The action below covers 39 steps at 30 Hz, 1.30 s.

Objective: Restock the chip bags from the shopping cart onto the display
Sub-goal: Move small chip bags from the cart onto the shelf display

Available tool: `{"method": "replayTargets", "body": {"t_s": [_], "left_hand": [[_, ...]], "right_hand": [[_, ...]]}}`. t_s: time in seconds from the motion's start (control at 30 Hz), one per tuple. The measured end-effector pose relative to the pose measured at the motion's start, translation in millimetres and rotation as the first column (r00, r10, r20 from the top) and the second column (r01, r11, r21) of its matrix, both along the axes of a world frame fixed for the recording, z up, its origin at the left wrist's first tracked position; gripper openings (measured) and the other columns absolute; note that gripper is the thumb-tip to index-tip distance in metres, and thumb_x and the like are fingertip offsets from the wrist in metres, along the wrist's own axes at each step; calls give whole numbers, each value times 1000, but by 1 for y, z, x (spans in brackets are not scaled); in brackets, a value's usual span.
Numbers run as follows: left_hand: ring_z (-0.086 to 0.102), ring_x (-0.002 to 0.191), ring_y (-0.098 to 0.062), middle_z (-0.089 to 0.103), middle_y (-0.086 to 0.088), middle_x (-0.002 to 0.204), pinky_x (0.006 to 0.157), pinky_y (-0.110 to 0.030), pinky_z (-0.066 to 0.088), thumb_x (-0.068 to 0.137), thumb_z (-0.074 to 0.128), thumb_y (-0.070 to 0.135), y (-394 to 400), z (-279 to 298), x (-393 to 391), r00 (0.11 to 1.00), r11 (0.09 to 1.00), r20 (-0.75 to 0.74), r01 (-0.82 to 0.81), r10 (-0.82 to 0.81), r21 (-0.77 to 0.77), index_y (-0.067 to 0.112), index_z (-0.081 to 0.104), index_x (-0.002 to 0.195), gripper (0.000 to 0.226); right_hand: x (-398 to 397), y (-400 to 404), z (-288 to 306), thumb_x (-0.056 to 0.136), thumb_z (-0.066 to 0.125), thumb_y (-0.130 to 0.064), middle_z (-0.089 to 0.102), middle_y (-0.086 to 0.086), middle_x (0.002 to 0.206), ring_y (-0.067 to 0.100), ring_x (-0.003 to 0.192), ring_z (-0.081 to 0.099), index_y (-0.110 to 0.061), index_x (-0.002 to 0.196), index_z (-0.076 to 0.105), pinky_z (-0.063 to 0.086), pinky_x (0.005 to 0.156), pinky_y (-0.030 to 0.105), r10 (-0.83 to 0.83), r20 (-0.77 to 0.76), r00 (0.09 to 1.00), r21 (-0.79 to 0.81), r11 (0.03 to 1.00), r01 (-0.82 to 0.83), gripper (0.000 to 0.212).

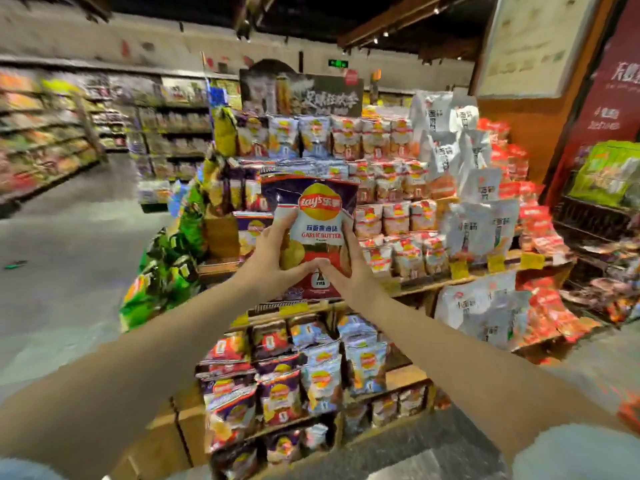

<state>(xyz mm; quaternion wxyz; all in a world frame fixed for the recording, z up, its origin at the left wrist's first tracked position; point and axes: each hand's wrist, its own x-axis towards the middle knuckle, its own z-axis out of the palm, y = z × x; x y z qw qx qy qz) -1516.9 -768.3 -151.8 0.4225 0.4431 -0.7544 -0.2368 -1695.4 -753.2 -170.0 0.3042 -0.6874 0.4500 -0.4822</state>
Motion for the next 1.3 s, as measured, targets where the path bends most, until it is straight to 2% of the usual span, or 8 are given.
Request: {"method": "replayTargets", "body": {"t_s": [0.1,0.17,0.3,0.4,0.67,0.77,0.93,1.3], "left_hand": [[32,127,-11,21,3,147,107,-31,37,78,73,42,-44,11,50,994,997,80,-81,79,15,49,9,143,91],[37,130,-17,20,0,148,105,-40,42,76,76,38,-76,19,84,987,990,105,-131,125,53,56,8,139,95],[38,130,-17,25,0,148,103,-40,45,73,81,30,-125,30,138,979,979,94,-190,183,75,56,9,139,101],[42,126,-12,27,2,145,101,-34,47,73,81,19,-146,23,161,976,971,54,-216,212,101,45,9,145,105],[39,130,-20,22,3,145,102,-40,46,73,81,21,-183,13,215,946,942,129,-312,297,124,68,1,125,107],[39,131,-23,23,-1,145,102,-42,46,72,82,21,-203,10,227,935,933,191,-328,298,148,56,-2,138,111],[44,124,-24,24,-8,141,103,-41,44,65,86,30,-253,2,250,901,918,315,-361,298,164,52,-9,143,124],[47,126,-19,26,-4,146,99,-38,48,63,86,28,-417,-80,291,941,925,239,-296,239,240,76,-12,121,123]], "right_hand": [[49,-56,5,86,61,-51,42,-18,136,-15,119,40,-52,143,9,40,95,14,76,31,997,1,997,-76,77],[81,-91,7,76,59,-68,39,-13,142,-5,126,40,-49,146,6,42,102,24,105,49,993,25,994,-106,90],[132,-160,3,71,56,-75,35,-6,147,13,135,37,-78,123,1,41,107,43,191,23,981,31,981,-191,76],[160,-190,0,83,59,-58,39,-9,140,11,129,42,-79,118,2,43,103,32,251,17,968,38,967,-251,71],[215,-245,-25,92,60,-29,42,-21,128,-4,114,47,-68,122,2,45,87,13,346,71,936,105,930,-352,76],[230,-261,-35,91,63,-28,36,-33,118,-1,114,46,-65,123,2,47,93,20,314,59,947,123,940,-319,78],[253,-297,-39,81,68,-51,40,-2,139,19,127,40,-59,138,2,41,106,45,218,-125,968,129,971,-202,88],[285,-443,-86,81,75,-29,29,-6,148,14,134,33,-57,141,-7,35,109,38,165,-200,966,329,940,-92,105]]}}
